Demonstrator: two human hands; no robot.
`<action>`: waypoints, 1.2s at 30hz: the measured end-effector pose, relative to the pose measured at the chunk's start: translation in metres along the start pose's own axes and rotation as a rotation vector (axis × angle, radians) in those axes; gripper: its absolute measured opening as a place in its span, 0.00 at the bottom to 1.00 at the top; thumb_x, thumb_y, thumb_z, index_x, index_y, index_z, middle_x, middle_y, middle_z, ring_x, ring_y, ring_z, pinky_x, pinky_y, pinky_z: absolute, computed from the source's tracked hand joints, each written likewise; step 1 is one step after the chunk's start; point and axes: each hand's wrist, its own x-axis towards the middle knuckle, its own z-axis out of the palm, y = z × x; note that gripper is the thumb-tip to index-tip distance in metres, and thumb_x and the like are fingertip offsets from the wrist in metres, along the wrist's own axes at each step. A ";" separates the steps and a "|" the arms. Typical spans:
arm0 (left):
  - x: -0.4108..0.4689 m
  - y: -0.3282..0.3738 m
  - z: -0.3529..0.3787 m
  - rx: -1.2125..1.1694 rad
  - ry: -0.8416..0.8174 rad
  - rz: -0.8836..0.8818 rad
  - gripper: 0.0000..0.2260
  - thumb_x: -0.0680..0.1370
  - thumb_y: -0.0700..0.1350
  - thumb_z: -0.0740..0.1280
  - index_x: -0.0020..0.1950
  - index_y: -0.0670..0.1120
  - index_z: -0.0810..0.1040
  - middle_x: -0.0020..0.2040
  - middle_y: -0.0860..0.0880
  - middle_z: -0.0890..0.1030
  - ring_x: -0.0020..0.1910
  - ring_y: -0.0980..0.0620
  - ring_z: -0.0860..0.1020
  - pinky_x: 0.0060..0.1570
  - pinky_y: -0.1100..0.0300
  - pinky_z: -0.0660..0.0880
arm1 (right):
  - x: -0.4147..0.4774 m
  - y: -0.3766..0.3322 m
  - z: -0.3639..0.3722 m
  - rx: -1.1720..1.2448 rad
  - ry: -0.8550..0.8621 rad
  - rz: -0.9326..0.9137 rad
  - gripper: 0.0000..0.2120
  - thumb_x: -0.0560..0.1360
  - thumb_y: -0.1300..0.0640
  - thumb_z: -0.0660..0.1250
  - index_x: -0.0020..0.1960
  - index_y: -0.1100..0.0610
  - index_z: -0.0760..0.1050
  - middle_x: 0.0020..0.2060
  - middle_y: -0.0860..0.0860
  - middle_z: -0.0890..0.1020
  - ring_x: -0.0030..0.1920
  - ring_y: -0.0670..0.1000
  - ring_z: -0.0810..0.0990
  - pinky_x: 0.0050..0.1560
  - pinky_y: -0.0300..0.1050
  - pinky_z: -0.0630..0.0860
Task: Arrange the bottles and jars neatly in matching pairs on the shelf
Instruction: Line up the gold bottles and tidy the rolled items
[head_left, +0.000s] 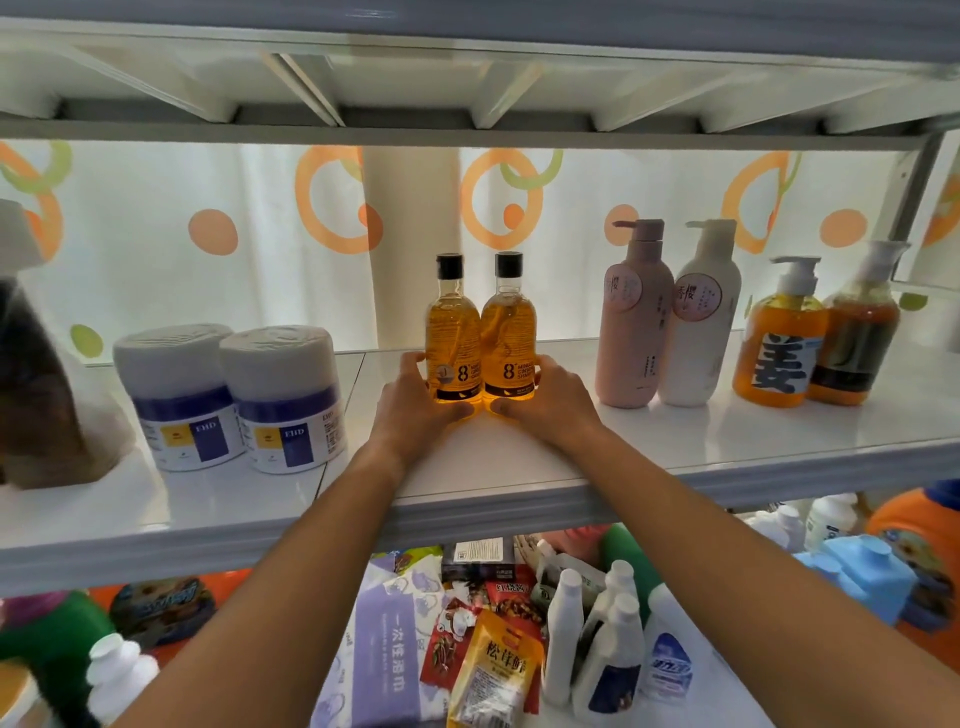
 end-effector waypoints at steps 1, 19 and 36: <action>-0.001 0.000 0.000 -0.005 -0.004 0.000 0.37 0.67 0.45 0.79 0.71 0.45 0.65 0.59 0.43 0.81 0.57 0.46 0.79 0.54 0.57 0.72 | -0.001 -0.001 -0.001 0.012 -0.002 -0.002 0.28 0.68 0.45 0.75 0.63 0.55 0.72 0.57 0.54 0.81 0.55 0.55 0.79 0.54 0.47 0.75; -0.037 0.018 -0.010 -0.030 0.046 0.109 0.35 0.71 0.45 0.76 0.74 0.46 0.62 0.68 0.43 0.68 0.68 0.46 0.69 0.61 0.59 0.69 | 0.003 0.004 0.002 0.144 0.029 0.032 0.33 0.66 0.46 0.76 0.66 0.55 0.71 0.56 0.50 0.80 0.55 0.52 0.79 0.55 0.49 0.77; -0.088 -0.067 -0.185 -0.078 0.262 -0.184 0.48 0.70 0.38 0.76 0.78 0.46 0.45 0.73 0.45 0.66 0.72 0.45 0.67 0.66 0.52 0.66 | -0.047 -0.160 0.108 0.273 -0.151 -0.229 0.48 0.61 0.39 0.78 0.71 0.46 0.53 0.62 0.49 0.69 0.59 0.46 0.68 0.57 0.49 0.74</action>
